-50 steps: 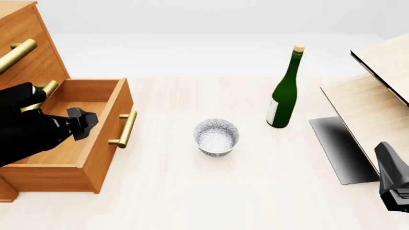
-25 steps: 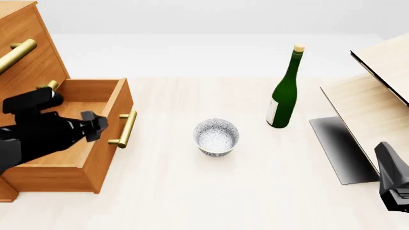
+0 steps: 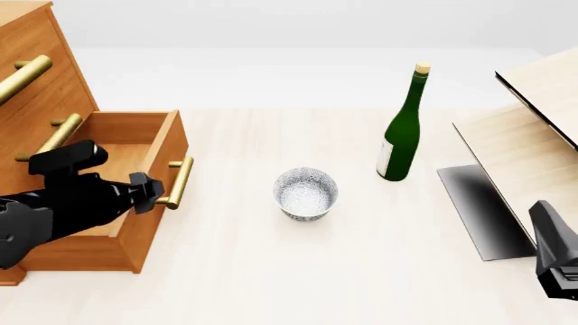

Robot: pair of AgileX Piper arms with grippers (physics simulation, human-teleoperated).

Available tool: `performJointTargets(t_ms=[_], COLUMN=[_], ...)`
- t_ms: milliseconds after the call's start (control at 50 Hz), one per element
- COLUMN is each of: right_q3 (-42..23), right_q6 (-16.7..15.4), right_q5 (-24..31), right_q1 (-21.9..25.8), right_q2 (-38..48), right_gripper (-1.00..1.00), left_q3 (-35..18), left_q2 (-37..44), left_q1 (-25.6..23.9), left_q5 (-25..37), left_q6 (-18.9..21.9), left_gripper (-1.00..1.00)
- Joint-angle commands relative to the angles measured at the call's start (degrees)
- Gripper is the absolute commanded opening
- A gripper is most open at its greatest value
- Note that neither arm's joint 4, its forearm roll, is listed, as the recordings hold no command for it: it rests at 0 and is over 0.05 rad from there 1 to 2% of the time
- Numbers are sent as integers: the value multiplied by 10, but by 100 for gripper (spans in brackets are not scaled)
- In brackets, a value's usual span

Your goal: Put the bowl in the bottom drawer of the cabinet and close it.

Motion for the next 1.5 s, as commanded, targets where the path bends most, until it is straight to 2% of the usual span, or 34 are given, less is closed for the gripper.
performJointTargets(t_ms=[20,500,860,1500], right_q3=[0,0,0,0], right_q6=[1,1,1,1], right_q5=[0,0,0,0], right_q1=[-2,-2,-2,-2], right_q2=[1,1,1,1], right_gripper=[100,100,100,100], left_q3=[6,14,7,-19], left_q2=[17,50,28,17], left_q1=[-7,-52,-100,-153], left_q5=[-14,-42,-28,-16], left_q6=[-5,-19,-24,-27], left_gripper=[100,100,100,100])
